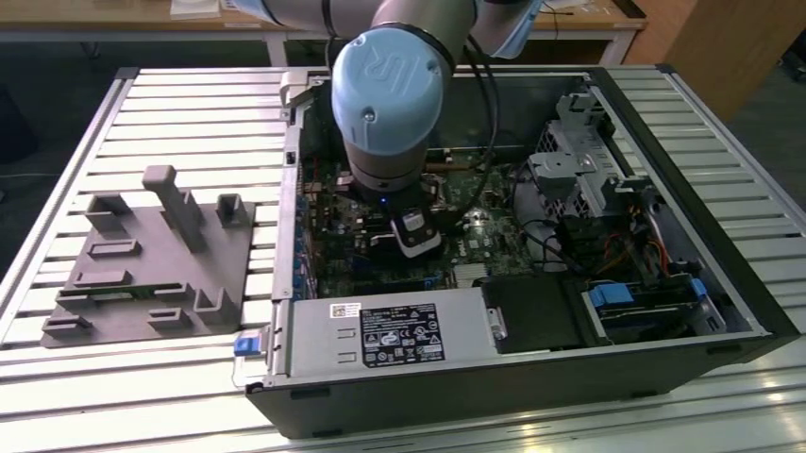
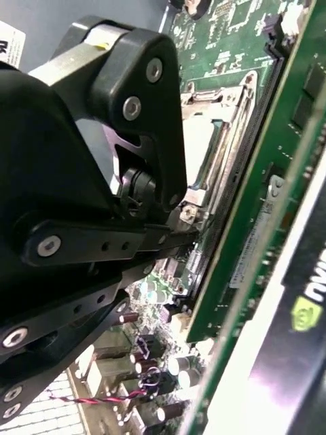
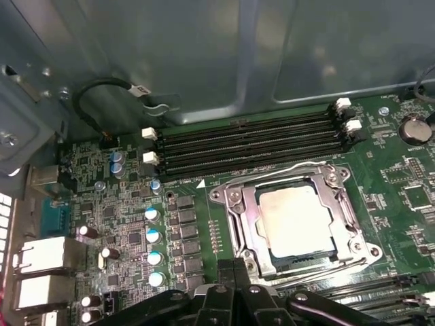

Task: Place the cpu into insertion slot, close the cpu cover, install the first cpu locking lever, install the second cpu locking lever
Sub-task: 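Install the second cpu locking lever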

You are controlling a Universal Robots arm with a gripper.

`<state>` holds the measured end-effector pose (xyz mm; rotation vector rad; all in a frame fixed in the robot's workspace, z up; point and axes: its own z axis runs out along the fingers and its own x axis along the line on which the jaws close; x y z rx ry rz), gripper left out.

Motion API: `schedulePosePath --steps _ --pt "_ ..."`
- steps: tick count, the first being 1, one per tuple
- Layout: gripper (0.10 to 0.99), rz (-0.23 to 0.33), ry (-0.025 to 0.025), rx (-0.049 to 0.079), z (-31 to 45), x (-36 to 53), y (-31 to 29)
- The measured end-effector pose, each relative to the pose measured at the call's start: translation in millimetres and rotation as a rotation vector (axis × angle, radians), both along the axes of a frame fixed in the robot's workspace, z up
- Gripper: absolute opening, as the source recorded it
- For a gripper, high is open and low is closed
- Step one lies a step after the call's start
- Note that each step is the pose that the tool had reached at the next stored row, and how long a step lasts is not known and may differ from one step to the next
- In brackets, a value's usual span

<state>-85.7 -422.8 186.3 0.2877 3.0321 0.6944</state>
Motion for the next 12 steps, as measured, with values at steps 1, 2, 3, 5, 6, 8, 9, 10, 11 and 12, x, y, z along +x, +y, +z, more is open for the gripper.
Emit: schedulePosePath --steps 1,2,3,5,6,8,9,10,11,12 --pt "0.106 0.000 -0.0001 -0.001 1.2 0.0 0.0" --pt "0.106 0.000 -0.0001 -0.002 2.8 0.0 0.0" --pt "0.106 0.000 -0.0001 -0.003 4.6 0.0 0.0" --pt "0.106 0.000 -0.0001 -0.005 8.4 0.0 0.0" --pt "0.106 0.000 -0.0001 -0.006 10.4 0.0 0.0" --pt "0.106 0.000 -0.0001 -0.012 14.5 0.1 0.0" --pt "0.106 0.000 -0.0002 -0.017 16.6 0.1 0.1" --pt "0.106 -0.001 -0.0003 -0.023 18.2 0.2 0.1" --pt "0.106 -0.001 -0.0003 -0.031 19.6 0.4 0.1" --pt "0.106 -0.002 -0.0002 -0.039 20.8 0.5 0.0"
